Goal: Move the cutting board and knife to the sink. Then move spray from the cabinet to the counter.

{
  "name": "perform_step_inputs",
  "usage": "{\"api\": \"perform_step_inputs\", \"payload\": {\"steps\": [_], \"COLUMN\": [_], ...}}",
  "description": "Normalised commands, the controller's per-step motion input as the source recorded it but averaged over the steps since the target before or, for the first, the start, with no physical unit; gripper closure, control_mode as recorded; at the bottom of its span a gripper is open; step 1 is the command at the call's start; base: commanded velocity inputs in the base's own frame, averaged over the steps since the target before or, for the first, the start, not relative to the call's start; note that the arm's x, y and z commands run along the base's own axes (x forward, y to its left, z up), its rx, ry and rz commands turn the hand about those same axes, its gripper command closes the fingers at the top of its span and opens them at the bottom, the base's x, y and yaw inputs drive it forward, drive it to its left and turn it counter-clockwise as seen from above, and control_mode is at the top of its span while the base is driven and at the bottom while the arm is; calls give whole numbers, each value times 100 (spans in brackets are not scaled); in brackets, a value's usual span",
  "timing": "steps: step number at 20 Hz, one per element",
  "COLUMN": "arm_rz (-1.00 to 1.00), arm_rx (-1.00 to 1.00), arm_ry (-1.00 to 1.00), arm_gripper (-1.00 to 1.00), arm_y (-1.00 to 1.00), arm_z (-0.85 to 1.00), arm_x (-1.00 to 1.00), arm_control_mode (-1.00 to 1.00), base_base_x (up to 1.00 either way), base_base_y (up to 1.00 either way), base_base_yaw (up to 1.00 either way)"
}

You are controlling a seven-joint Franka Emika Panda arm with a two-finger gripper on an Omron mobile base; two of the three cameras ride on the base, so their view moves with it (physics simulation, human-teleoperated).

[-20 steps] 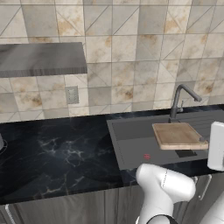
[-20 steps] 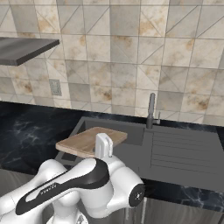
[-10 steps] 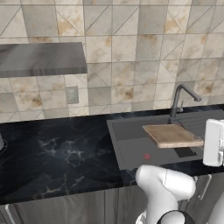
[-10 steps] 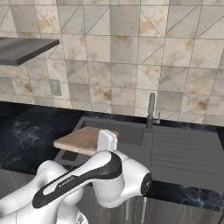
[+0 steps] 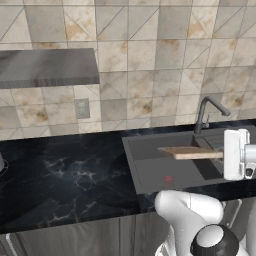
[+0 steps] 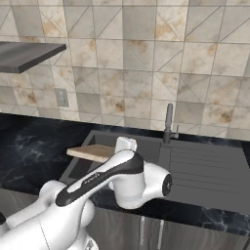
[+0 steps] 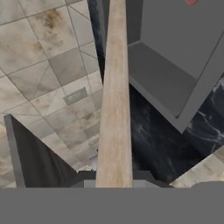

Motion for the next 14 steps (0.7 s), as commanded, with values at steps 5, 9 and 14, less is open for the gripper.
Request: {"api": "perform_step_inputs", "payload": {"steps": [5,9,14], "arm_rz": [0,2,4], "arm_rx": [1,0,4], "arm_ry": [9,2,0], "arm_gripper": [100,100,100], "arm_y": [0,-1,-9], "arm_z": [-24,-28,-25], "arm_x": [48,43,42], "arm_control_mode": [-100,-100,-100], "base_base_x": [0,0,0], "base_base_y": [0,0,0], "base_base_yaw": [0,0,0]}}
